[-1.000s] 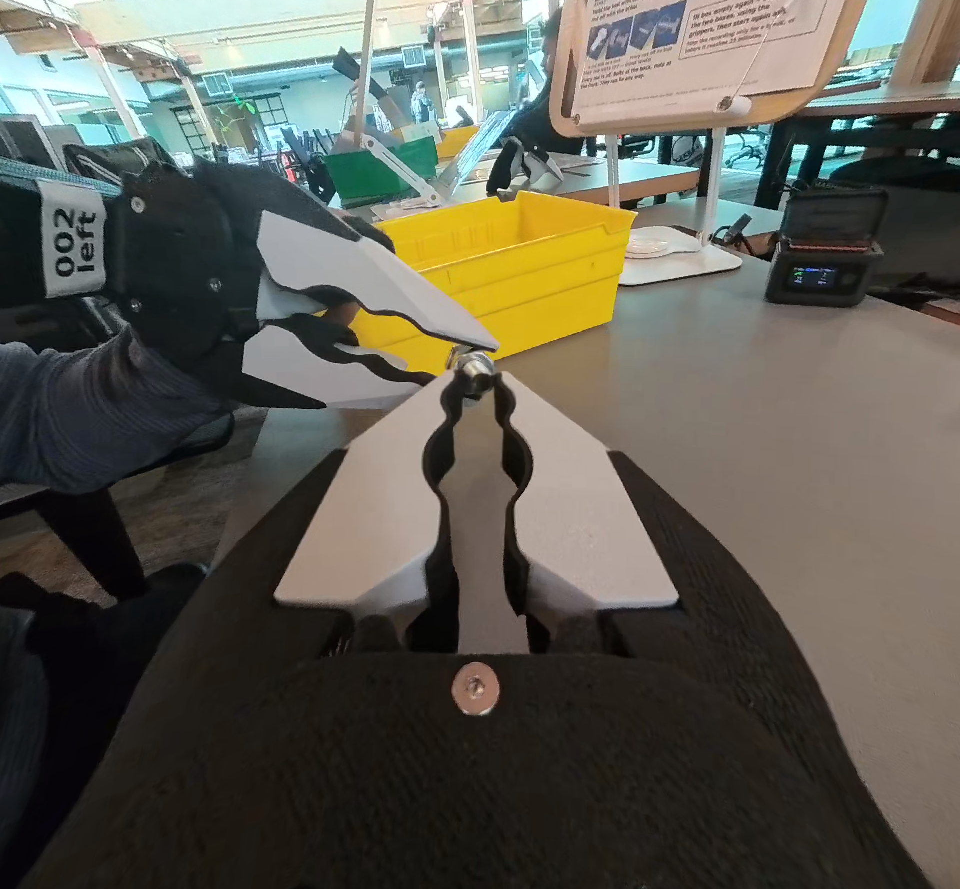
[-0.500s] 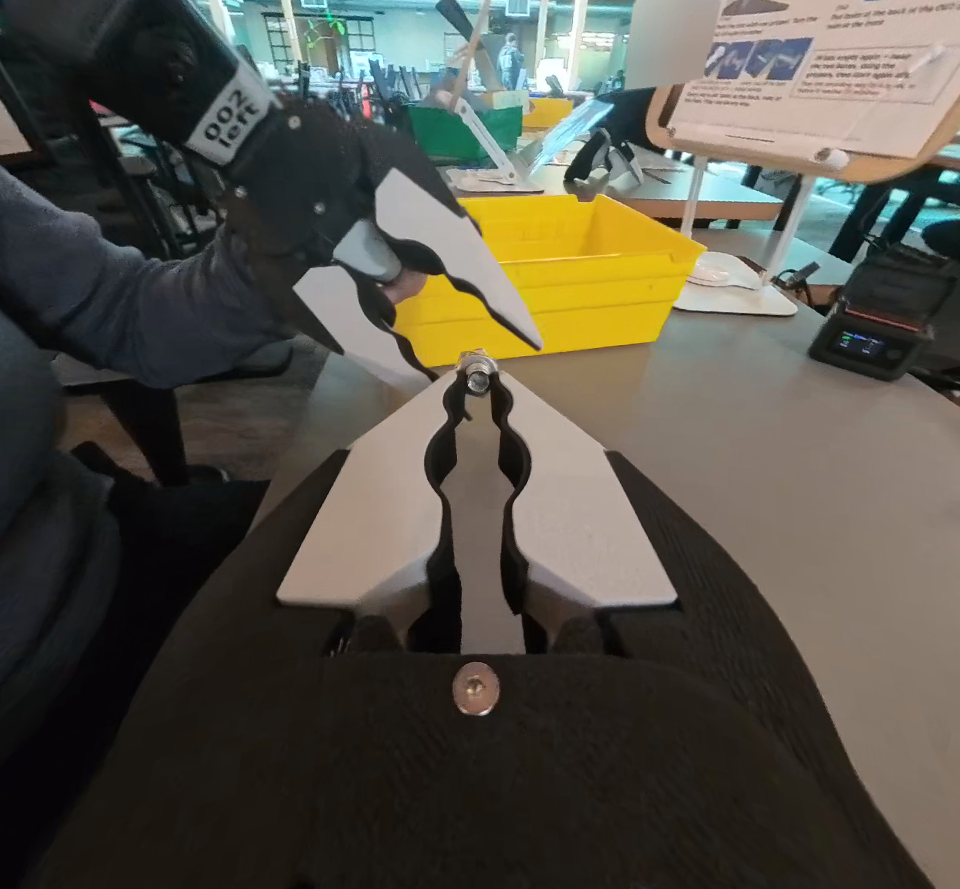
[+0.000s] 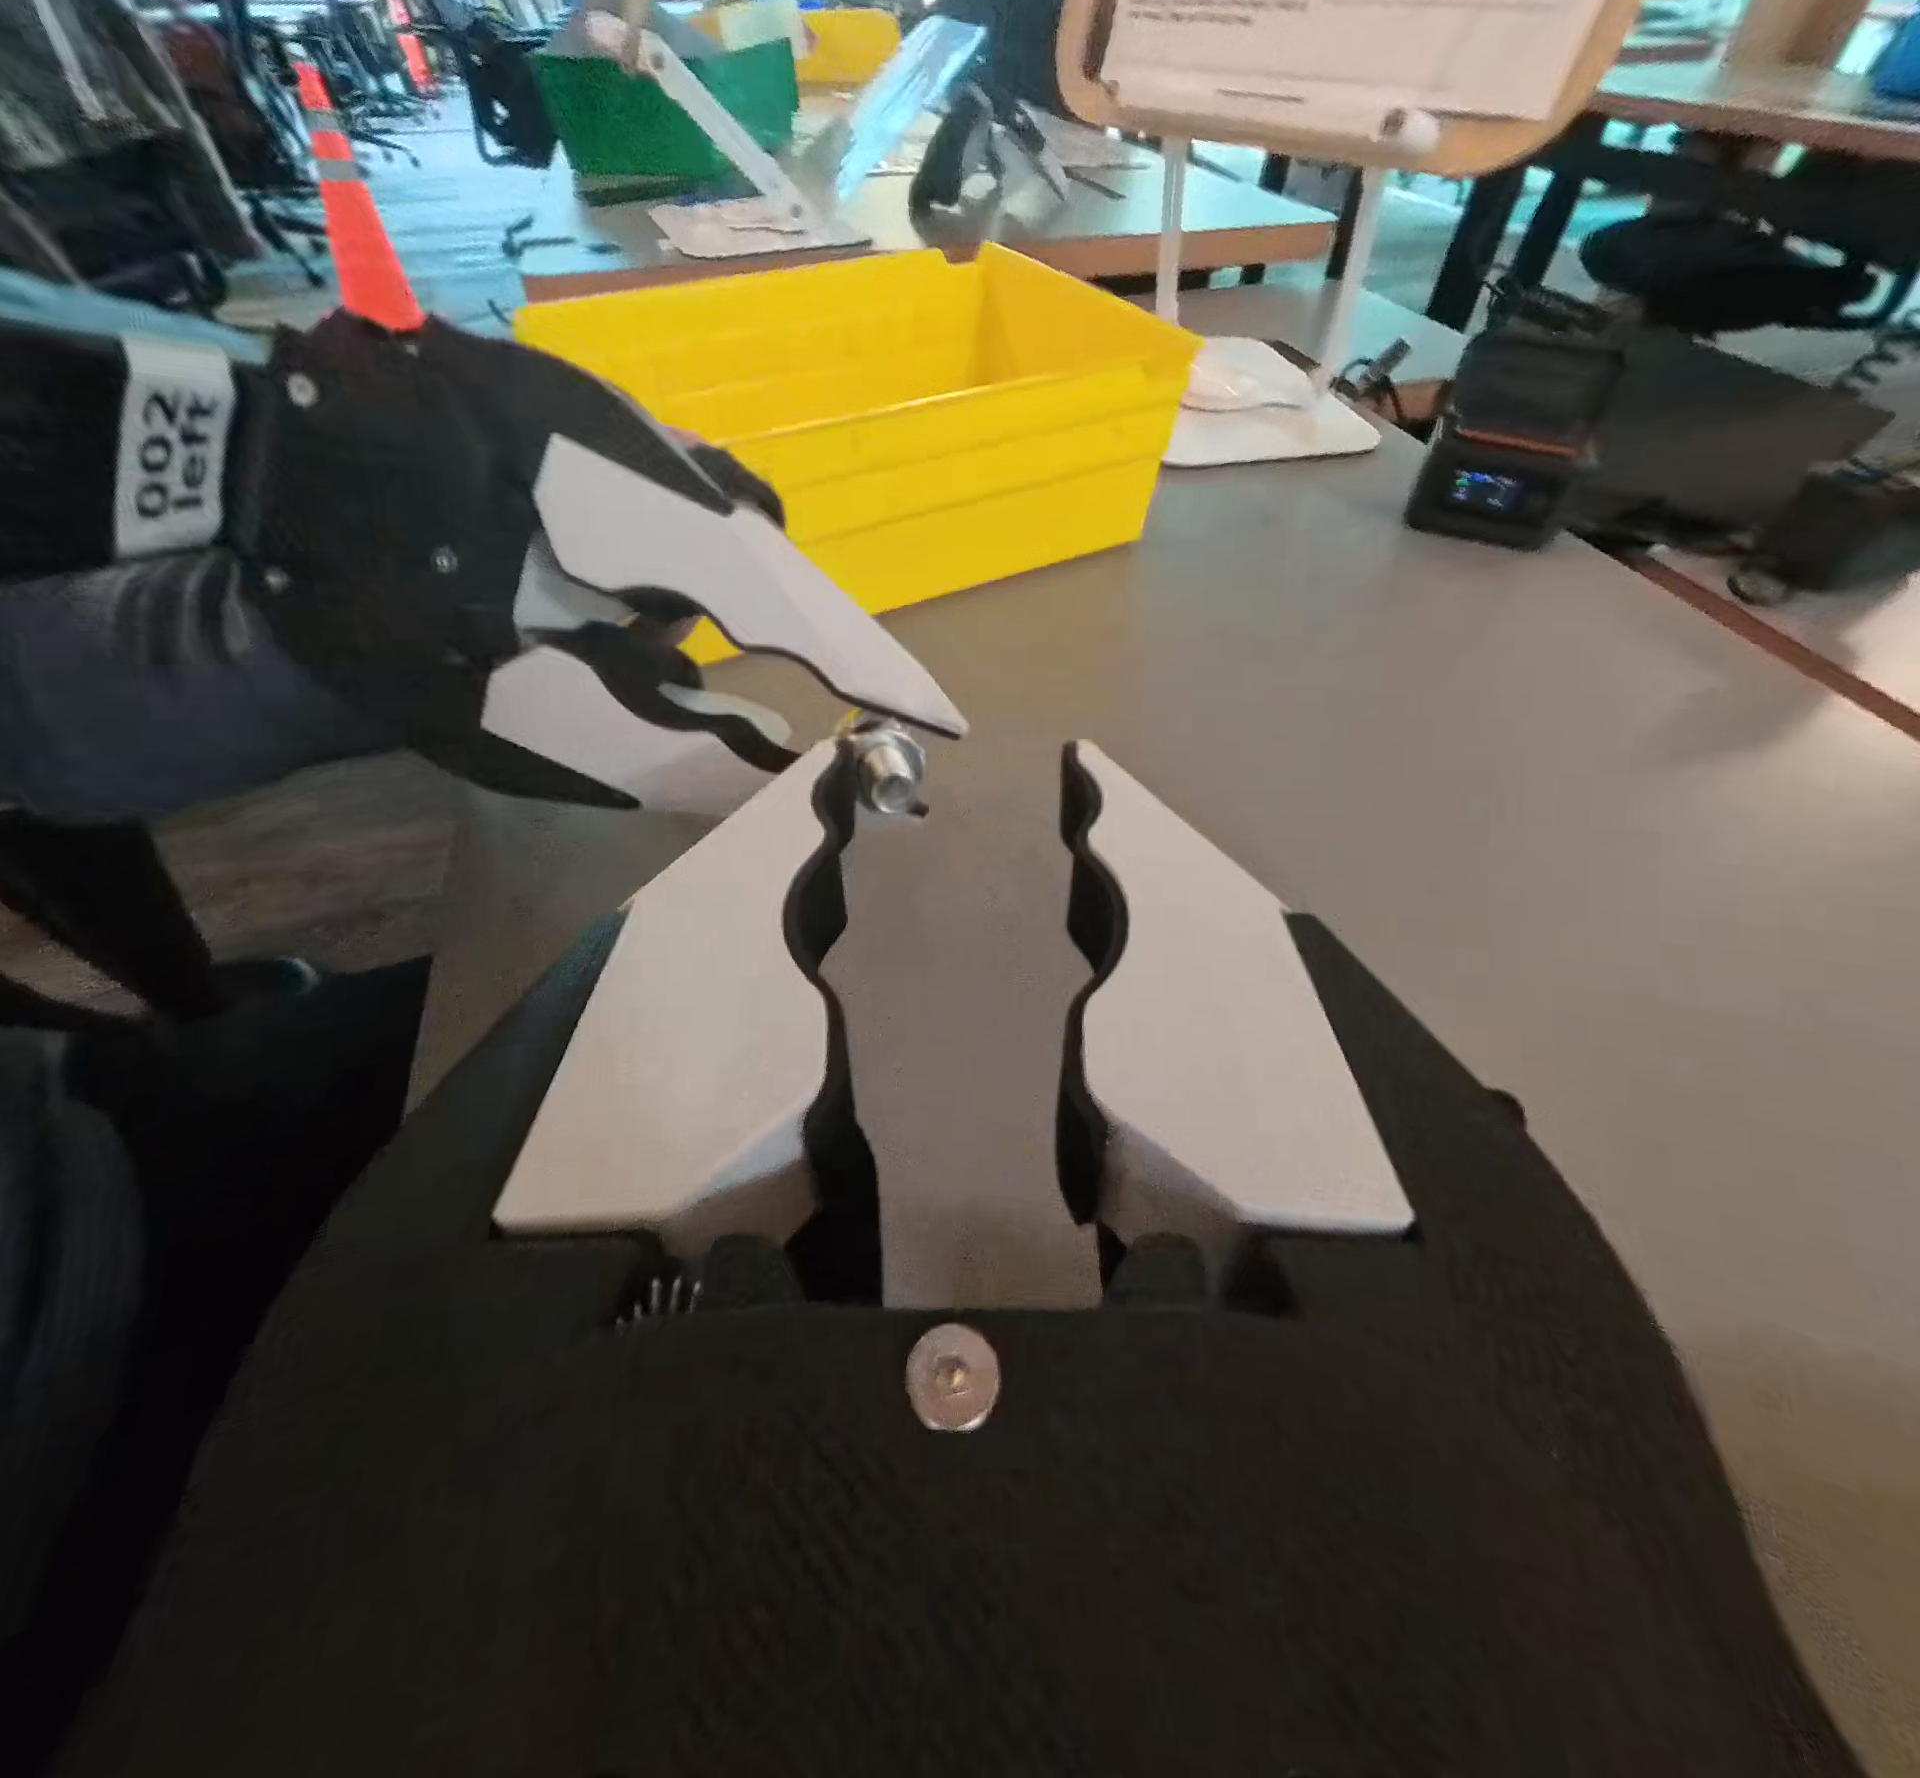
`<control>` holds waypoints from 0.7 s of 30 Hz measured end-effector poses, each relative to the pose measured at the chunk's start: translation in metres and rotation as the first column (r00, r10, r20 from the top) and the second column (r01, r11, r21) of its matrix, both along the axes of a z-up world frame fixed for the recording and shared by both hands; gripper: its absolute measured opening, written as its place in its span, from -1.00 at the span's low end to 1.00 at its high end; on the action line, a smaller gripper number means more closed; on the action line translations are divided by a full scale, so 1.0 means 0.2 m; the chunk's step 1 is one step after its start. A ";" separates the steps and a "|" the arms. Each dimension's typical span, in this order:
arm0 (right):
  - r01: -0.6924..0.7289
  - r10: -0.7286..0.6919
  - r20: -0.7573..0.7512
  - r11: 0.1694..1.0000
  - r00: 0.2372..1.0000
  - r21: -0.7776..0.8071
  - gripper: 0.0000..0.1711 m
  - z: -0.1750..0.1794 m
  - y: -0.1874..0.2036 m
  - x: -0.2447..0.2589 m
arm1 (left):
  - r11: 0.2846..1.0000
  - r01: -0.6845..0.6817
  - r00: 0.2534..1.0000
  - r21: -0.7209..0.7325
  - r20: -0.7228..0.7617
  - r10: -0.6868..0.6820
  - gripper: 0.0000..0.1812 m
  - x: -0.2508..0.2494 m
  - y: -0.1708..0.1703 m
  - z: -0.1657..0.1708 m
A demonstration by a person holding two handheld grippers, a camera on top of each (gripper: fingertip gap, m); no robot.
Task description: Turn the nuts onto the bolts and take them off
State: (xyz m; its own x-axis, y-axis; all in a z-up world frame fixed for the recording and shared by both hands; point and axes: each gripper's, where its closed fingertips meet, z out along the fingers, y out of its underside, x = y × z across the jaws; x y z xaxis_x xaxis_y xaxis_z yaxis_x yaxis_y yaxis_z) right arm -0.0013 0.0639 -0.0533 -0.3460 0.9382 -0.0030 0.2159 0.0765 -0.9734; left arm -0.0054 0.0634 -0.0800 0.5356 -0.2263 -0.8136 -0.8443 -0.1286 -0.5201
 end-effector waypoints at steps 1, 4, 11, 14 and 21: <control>0.024 -0.023 0.011 1.000 1.000 -0.020 -0.55 -0.03 -0.01 0.01 | 1.000 0.021 0.998 0.000 -0.055 -0.021 -0.82 0.01 0.01 -0.05; 0.082 -0.084 0.133 0.996 0.987 0.019 -0.55 -0.26 -0.01 0.04 | 0.999 0.030 0.988 -0.020 -0.153 -0.033 -0.82 -0.01 0.05 -0.21; 0.023 -0.022 0.225 1.000 0.974 -0.003 -0.55 -0.44 -0.06 0.05 | 0.989 0.117 0.986 -0.090 -0.111 -0.127 -0.82 0.06 0.06 -0.36; -0.060 0.061 0.088 0.998 0.994 -0.022 -0.63 -0.35 -0.12 0.05 | 0.980 0.105 0.985 -0.167 -0.121 -0.126 -0.81 0.05 0.05 -0.45; 0.046 -0.060 0.272 0.997 0.961 0.055 -0.59 -0.51 -0.03 0.04 | 0.979 0.116 0.989 -0.170 -0.072 -0.130 -0.82 0.04 0.06 -0.44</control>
